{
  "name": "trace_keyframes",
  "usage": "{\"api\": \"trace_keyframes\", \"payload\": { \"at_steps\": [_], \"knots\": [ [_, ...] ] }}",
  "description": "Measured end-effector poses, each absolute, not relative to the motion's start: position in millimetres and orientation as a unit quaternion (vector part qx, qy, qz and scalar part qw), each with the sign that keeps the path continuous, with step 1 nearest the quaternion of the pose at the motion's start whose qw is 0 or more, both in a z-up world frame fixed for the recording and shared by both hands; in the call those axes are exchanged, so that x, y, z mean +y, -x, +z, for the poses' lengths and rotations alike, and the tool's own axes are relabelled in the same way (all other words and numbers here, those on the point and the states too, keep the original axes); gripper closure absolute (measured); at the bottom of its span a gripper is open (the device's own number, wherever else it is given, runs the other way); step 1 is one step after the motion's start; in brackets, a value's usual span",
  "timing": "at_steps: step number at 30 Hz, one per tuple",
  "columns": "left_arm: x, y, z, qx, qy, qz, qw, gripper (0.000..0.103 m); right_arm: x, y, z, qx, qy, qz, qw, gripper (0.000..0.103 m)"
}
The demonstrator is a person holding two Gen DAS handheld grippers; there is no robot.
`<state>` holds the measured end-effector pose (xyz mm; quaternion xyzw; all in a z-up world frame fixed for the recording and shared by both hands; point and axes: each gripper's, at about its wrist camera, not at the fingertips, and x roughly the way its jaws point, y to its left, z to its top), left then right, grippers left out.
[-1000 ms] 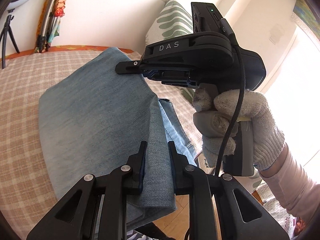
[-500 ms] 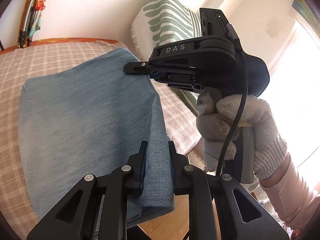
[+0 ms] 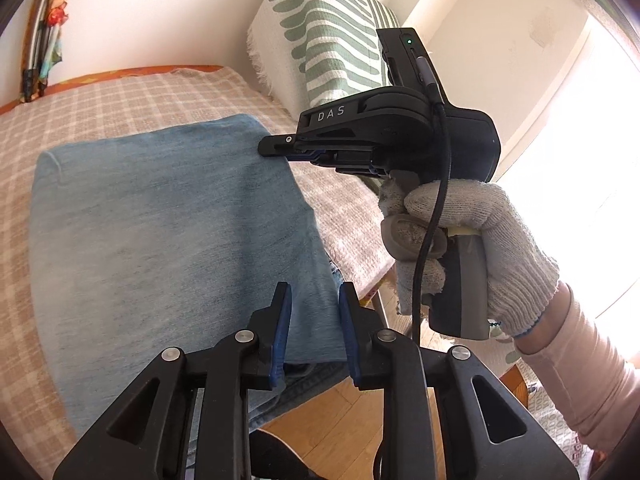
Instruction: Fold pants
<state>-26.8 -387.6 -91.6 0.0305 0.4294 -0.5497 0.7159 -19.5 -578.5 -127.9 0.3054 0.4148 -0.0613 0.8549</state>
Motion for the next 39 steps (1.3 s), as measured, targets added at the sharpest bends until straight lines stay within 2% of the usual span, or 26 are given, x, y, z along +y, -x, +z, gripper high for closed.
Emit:
{"api": "trace_keyframes", "payload": {
  "at_steps": [2,11,14,15,16,17,20,22,26,29,30,33,36,39],
  "knots": [
    [-379.0,25.8,-87.1,0.422,-0.033,-0.544,0.724,0.071,-582.7,18.3,-131.2,0.418,-0.3,-0.068,0.855,0.103],
    [-338.8,-6.6,-79.6,0.422,-0.043,-0.494,0.759,0.071,-591.1,22.3,-134.5,0.419,-0.292,-0.076,0.856,0.103],
    [-320.6,-25.4,-64.4,0.41,-0.062,-0.473,0.778,0.071,-589.6,28.9,-131.9,0.418,-0.289,-0.072,0.858,0.097],
    [-313.6,-32.0,-56.2,0.402,-0.072,-0.465,0.786,0.071,-588.3,31.0,-130.8,0.418,-0.286,-0.07,0.859,0.09],
    [-308.0,-39.3,-46.6,0.393,-0.083,-0.457,0.794,0.071,-586.5,34.0,-129.6,0.418,-0.282,-0.07,0.861,0.077],
    [-301.9,-47.4,-36.6,0.384,-0.09,-0.45,0.801,0.071,-584.3,37.1,-128.1,0.416,-0.278,-0.071,0.863,0.074],
    [-287.7,-70.8,-6.4,0.365,-0.105,-0.431,0.819,0.071,-575.6,46.1,-123.8,0.416,-0.261,-0.066,0.869,0.071],
    [-280.4,-82.0,10.0,0.347,-0.123,-0.417,0.831,0.071,-568.7,53.7,-120.7,0.414,-0.252,-0.065,0.873,0.064],
    [-271.0,-99.0,24.7,0.326,-0.163,-0.39,0.846,0.071,-554.7,68.0,-118.7,0.417,-0.24,-0.06,0.875,0.064],
    [-272.8,-112.6,23.7,0.317,-0.197,-0.372,0.85,0.07,-544.3,74.5,-119.4,0.423,-0.225,-0.063,0.875,0.054],
    [-270.5,-118.2,21.5,0.321,-0.194,-0.37,0.85,0.07,-541.7,75.1,-120.0,0.425,-0.219,-0.064,0.876,0.046],
    [-268.3,-131.2,6.5,0.36,-0.144,-0.385,0.837,0.06,-536.6,70.9,-123.6,0.434,-0.197,-0.073,0.876,0.039],
    [-279.3,-125.2,-18.5,0.381,-0.139,-0.403,0.821,0.058,-536.4,62.8,-127.6,0.44,-0.183,-0.084,0.875,0.027],
    [-291.6,-118.1,-45.7,0.416,-0.114,-0.427,0.795,0.048,-541.6,54.9,-132.7,0.444,-0.183,-0.09,0.873,0.022]
  ]
}}
